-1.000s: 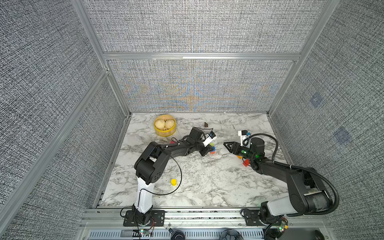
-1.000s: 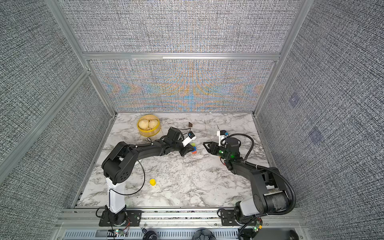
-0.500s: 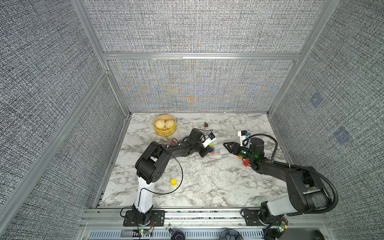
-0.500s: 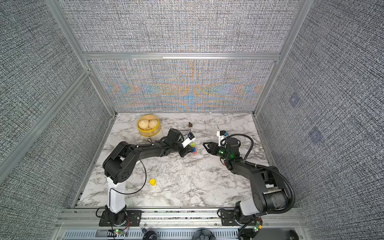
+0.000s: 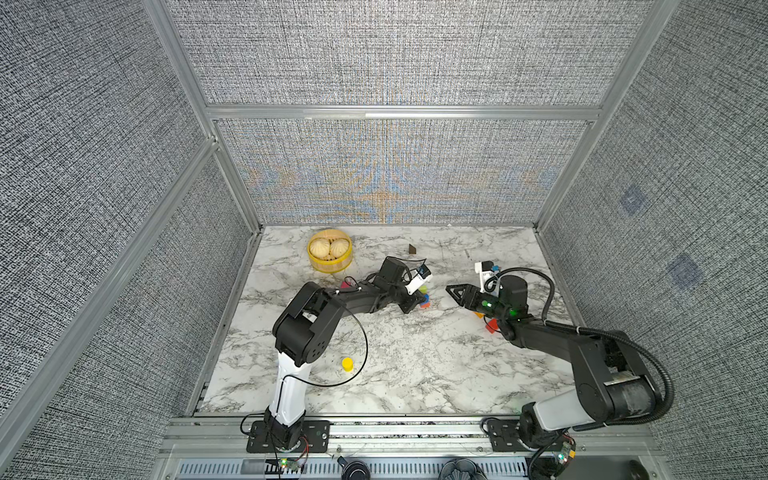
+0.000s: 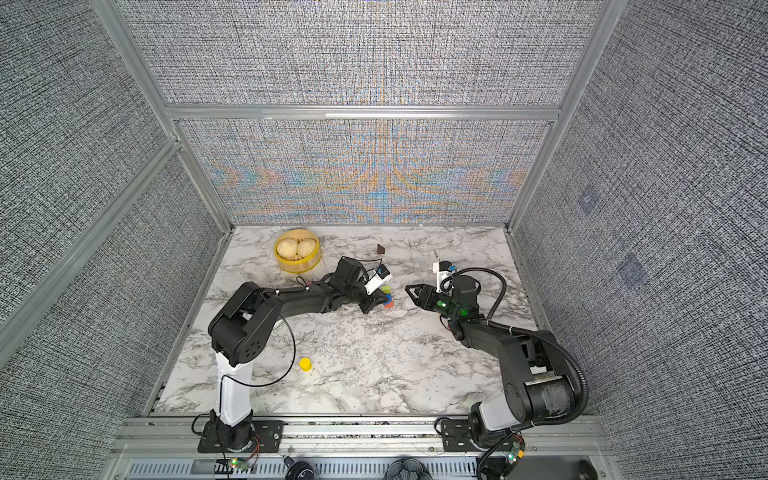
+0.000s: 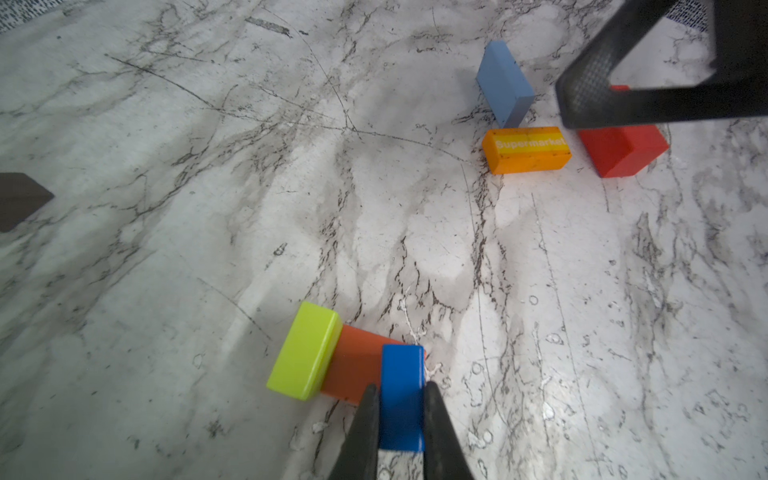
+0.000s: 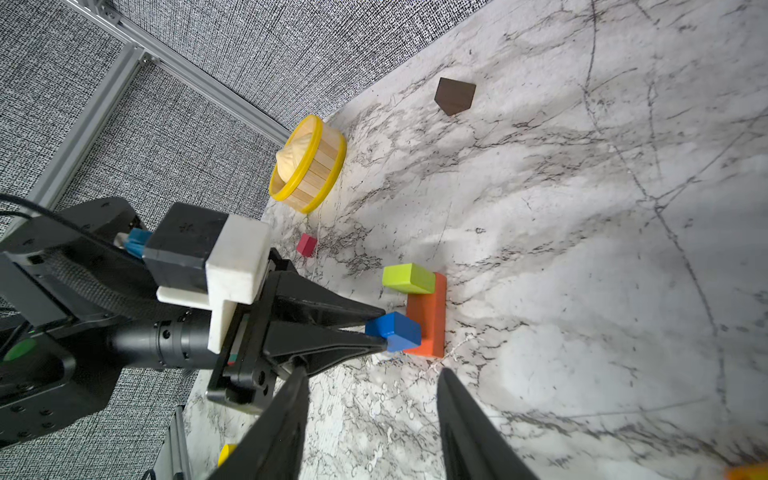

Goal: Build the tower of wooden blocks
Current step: 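Lower the blue block beside the orange block and open the left gripper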

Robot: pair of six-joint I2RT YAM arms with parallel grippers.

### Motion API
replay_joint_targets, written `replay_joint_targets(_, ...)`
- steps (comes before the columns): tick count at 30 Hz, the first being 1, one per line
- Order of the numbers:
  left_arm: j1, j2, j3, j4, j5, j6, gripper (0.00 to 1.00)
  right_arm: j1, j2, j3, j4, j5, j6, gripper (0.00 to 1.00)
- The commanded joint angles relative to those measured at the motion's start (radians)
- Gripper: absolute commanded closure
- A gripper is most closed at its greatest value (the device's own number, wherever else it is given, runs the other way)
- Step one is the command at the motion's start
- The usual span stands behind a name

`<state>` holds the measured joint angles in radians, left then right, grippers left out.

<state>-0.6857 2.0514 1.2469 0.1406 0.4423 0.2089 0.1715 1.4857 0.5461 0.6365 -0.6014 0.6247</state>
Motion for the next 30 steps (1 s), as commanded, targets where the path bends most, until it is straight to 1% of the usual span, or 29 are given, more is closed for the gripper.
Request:
replay_joint_targets(1,0.0,0.006,0.008,0.014,0.01,0.0,0.9,0.002,0.001,0.002,0.029,-0.006,-0.002,0.48)
replay_joint_targets(12,-0.002,0.014,0.009,0.013,0.013,-0.003,0.9,0.001,0.004,0.001,0.031,-0.007,-0.003,0.48)
replay_joint_targets(15,-0.001,0.024,0.022,-0.003,0.016,0.001,0.87,0.001,0.004,0.0,0.032,-0.007,-0.003,0.48)
replay_joint_targets(19,-0.004,0.026,0.028,-0.013,0.015,0.004,0.79,0.001,0.006,0.0,0.033,-0.006,-0.003,0.48)
replay_joint_targets(22,-0.006,0.024,0.031,-0.024,0.016,0.009,0.75,0.001,0.007,0.001,0.032,-0.007,-0.002,0.47)
replay_joint_targets(30,-0.009,0.016,0.035,-0.044,0.019,0.019,0.71,0.002,0.005,-0.001,0.032,-0.007,0.0,0.48)
